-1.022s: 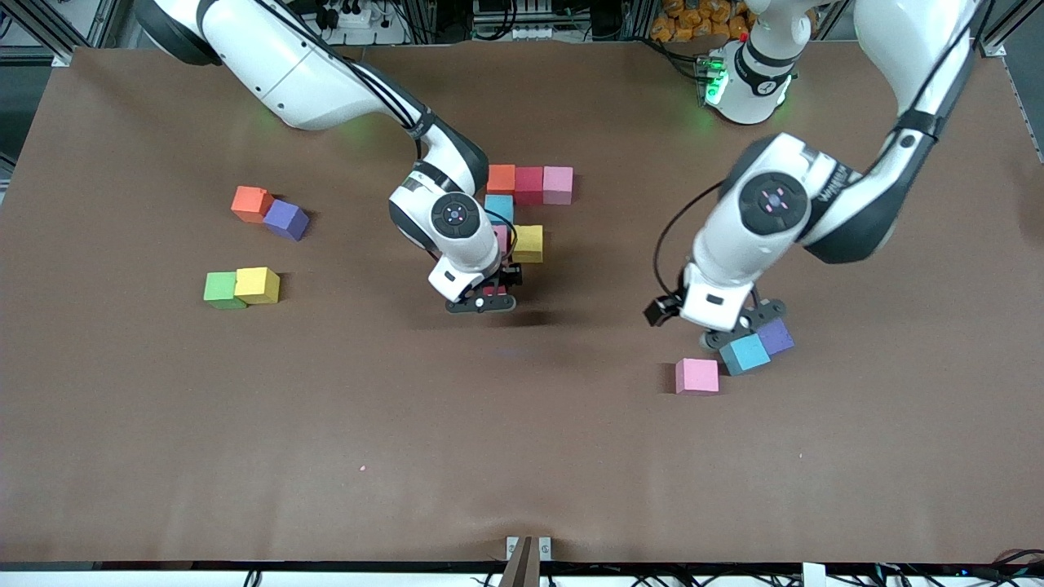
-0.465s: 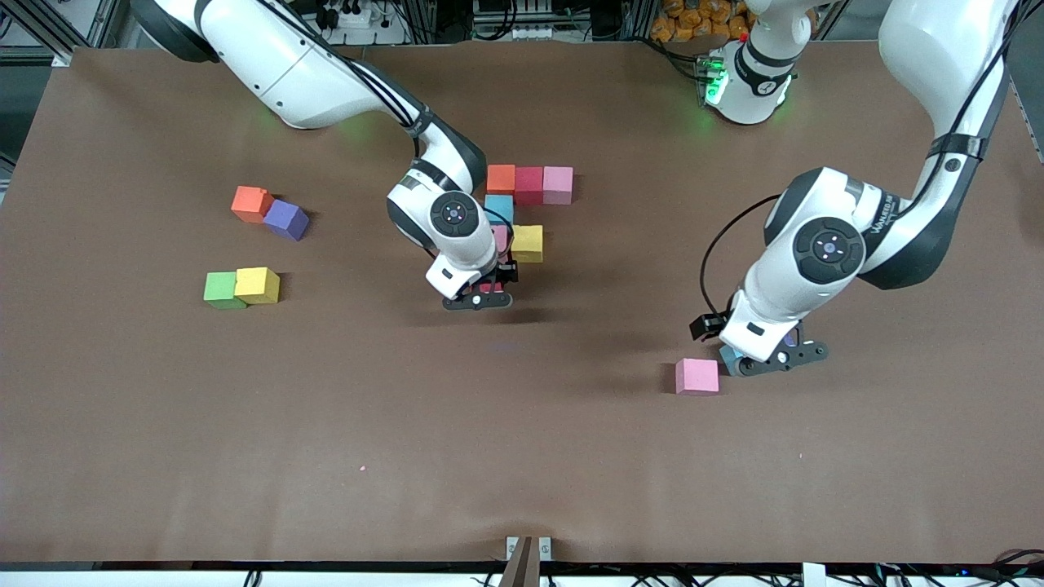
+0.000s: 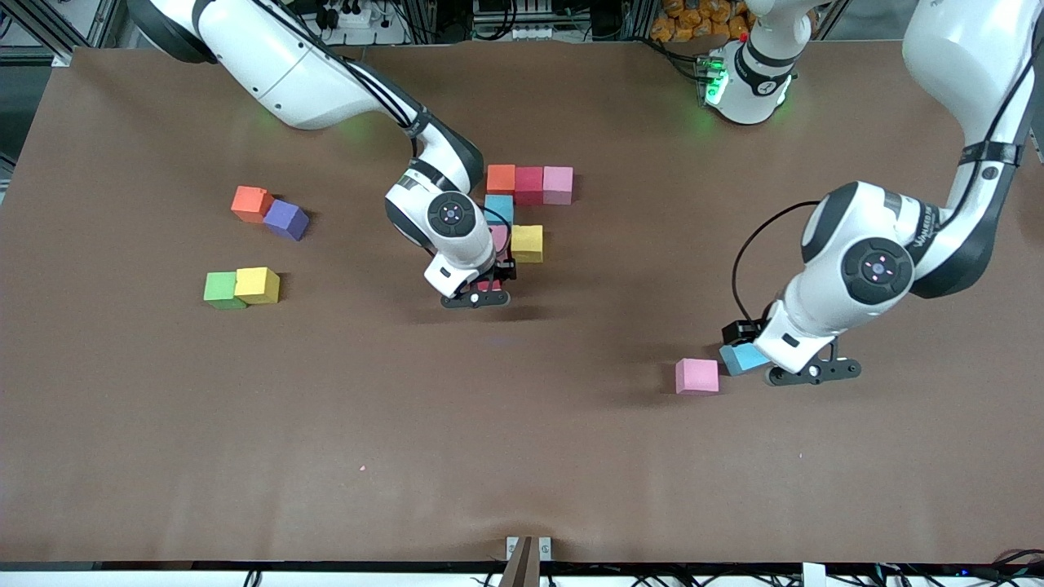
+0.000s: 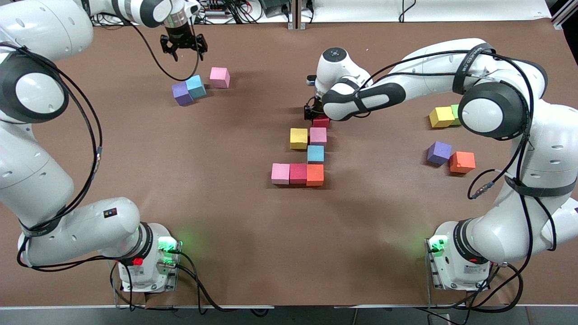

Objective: Arrange 11 blocks into digit 3

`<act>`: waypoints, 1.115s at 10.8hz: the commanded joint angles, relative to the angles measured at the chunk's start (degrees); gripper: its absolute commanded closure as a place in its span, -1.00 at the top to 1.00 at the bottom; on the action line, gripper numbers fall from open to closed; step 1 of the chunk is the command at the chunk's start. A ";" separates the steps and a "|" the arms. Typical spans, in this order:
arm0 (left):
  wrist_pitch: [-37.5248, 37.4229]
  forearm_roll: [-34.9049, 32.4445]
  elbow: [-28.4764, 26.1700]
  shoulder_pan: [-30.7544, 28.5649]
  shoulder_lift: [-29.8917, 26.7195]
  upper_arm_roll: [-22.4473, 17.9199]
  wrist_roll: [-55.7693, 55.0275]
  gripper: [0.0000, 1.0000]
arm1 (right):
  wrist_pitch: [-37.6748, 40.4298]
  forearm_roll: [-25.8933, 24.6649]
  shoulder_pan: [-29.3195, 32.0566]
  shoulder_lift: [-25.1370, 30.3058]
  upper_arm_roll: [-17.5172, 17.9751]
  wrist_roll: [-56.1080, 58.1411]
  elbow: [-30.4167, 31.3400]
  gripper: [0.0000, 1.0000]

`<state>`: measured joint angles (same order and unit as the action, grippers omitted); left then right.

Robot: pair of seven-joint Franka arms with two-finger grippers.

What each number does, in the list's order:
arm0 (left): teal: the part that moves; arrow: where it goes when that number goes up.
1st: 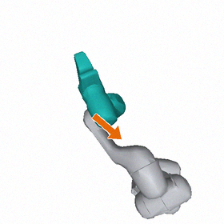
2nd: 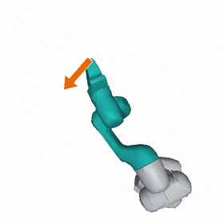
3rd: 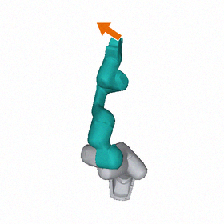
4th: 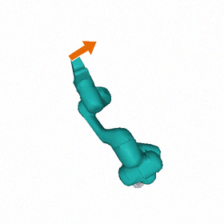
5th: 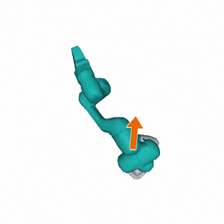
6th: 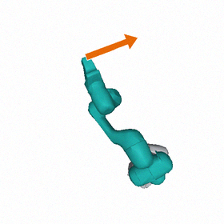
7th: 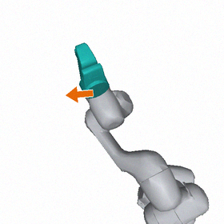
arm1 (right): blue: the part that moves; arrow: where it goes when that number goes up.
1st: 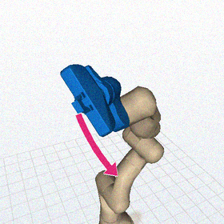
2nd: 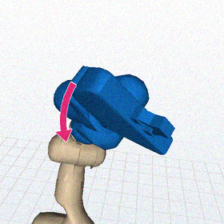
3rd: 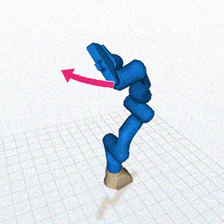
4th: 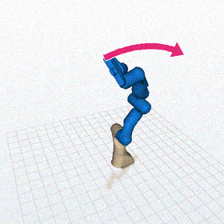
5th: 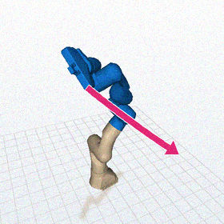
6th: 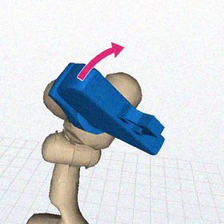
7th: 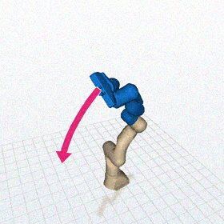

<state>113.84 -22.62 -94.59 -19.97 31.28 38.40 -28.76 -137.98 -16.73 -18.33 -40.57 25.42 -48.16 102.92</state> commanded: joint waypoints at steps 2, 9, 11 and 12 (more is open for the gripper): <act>-0.20 -1.72 1.07 -0.59 3.60 -0.33 4.93 1.00 | -1.41 -0.94 1.63 0.84 1.74 -1.50 2.20 -0.27; 2.35 -9.64 5.01 1.60 9.22 -1.05 21.89 1.00 | -2.82 -0.94 2.43 1.19 2.61 -1.50 4.30 -0.27; 2.52 -5.80 8.01 5.71 10.90 -1.39 18.76 1.00 | -2.82 -0.94 2.69 1.19 2.79 -1.58 4.31 -0.27; 2.79 -4.99 9.15 6.78 12.21 -1.74 14.65 1.00 | -2.82 -0.94 2.69 1.19 2.79 -1.58 4.31 -0.27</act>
<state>116.89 -29.18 -89.01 -16.12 40.76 37.38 -10.46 -139.99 -16.73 -17.20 -40.55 26.78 -48.47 105.15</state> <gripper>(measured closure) 0.000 0.388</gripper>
